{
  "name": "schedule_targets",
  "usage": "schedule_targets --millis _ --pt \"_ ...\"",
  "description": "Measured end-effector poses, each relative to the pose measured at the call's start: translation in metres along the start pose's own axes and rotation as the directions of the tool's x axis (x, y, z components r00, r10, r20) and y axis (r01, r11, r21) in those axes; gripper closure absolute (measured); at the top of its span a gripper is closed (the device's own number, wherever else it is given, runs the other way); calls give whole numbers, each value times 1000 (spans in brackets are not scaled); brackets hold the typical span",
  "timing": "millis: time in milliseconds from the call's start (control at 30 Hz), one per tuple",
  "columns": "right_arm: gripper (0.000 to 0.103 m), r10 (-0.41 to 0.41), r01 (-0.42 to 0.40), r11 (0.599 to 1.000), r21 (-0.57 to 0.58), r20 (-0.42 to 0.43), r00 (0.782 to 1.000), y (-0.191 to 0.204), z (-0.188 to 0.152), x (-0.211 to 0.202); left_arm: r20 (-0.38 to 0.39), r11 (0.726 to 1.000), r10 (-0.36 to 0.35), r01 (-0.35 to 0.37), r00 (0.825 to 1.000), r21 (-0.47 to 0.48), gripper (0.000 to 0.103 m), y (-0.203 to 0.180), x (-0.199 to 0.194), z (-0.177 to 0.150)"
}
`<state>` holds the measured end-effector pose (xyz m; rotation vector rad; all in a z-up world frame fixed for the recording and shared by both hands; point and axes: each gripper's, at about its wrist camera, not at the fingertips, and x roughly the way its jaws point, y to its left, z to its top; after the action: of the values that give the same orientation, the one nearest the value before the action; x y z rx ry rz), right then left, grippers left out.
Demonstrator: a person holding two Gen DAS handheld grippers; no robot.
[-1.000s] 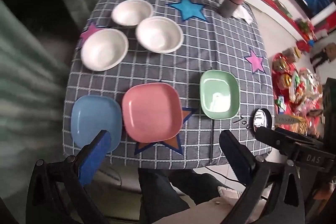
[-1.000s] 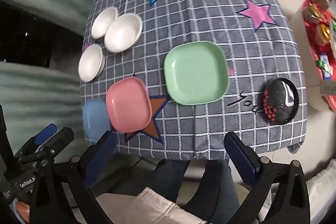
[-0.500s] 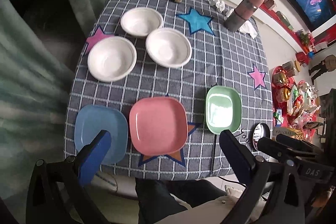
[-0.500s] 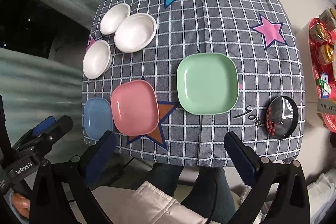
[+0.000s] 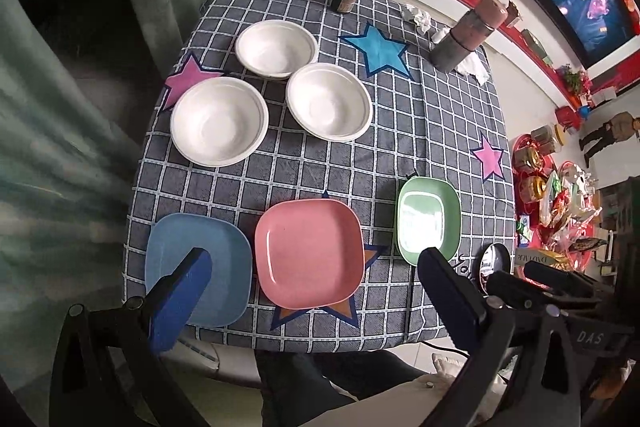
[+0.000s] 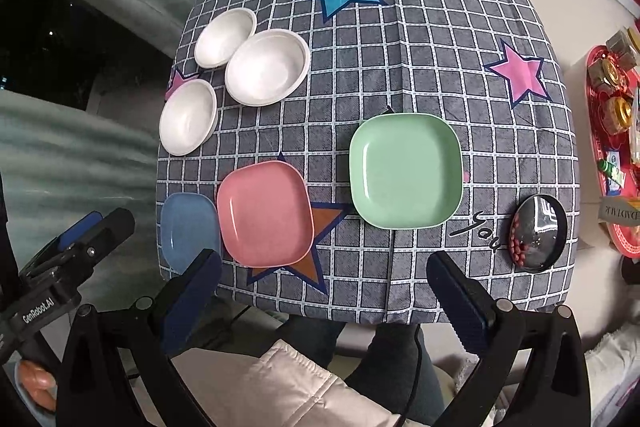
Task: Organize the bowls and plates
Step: 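Move both grippers toward the pink square plate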
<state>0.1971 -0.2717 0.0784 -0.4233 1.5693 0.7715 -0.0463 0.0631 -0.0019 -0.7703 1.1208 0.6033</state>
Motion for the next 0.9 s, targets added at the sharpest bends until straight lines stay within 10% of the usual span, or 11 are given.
schedule_targets --millis 400,900 --pt "0 4 0 999 54 -90 996 5 -9 28 -76 1000 0 0 997 -3 0 27 22 -4" --pt "0 123 -75 981 177 -280 952 -6 -25 146 -225 986 165 -160 960 39 0 72 94 -11"
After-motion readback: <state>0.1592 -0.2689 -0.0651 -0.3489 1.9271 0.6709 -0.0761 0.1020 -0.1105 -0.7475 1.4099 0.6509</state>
